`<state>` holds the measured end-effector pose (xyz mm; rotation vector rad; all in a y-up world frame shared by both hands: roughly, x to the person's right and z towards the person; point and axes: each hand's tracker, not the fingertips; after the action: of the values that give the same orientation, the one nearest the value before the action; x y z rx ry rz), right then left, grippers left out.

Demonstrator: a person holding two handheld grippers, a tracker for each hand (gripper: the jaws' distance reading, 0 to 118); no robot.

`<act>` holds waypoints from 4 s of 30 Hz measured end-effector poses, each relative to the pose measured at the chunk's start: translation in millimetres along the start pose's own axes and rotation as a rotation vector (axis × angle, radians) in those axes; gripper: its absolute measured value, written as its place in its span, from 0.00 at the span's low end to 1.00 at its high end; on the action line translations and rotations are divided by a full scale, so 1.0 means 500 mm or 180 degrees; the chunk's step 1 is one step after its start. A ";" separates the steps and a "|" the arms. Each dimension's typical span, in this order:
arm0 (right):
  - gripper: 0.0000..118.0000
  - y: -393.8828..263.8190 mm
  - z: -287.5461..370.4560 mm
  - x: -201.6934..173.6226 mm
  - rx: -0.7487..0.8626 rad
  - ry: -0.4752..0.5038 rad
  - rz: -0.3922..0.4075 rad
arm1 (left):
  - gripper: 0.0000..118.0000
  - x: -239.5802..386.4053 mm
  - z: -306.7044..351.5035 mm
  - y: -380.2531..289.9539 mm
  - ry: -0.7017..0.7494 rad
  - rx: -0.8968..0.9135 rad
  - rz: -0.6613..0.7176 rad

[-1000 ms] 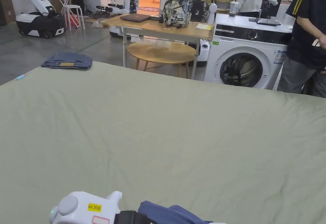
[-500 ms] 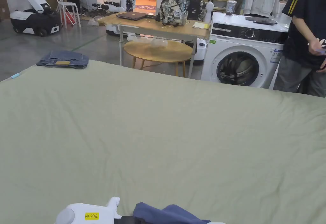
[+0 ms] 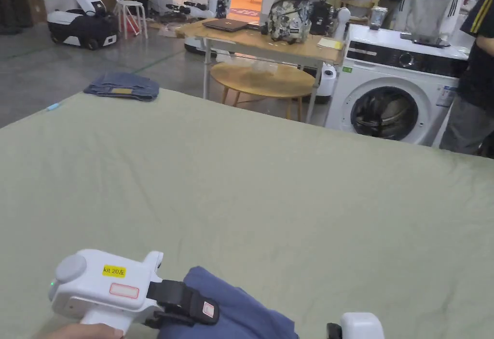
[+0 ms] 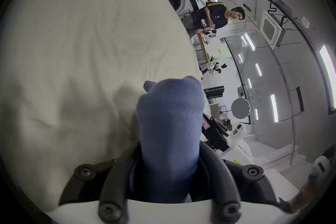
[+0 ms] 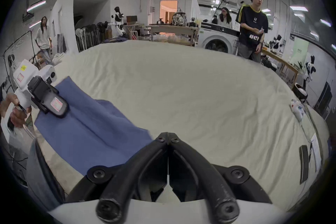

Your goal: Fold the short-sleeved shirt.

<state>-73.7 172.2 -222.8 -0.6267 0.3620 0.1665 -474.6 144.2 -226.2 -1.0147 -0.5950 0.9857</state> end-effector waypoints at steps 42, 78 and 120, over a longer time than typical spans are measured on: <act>0.00 0.021 -0.044 0.024 -0.0082 -0.0148 -0.0192 | 0.44 -0.079 0.619 0.132 0.3405 0.0425 0.0139; 0.00 0.083 0.035 0.127 0.0954 -0.0549 -0.0503 | 0.00 0.256 -0.164 -0.112 0.2756 0.2631 -0.2572; 0.80 0.087 0.062 0.116 0.1521 -0.0861 -0.0458 | 0.41 0.301 -0.155 -0.112 0.2496 0.3258 -0.2537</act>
<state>-22.5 227.8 -245.2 -0.1521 0.0860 0.0222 -322.2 235.2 -212.7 -0.1215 0.2034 0.0509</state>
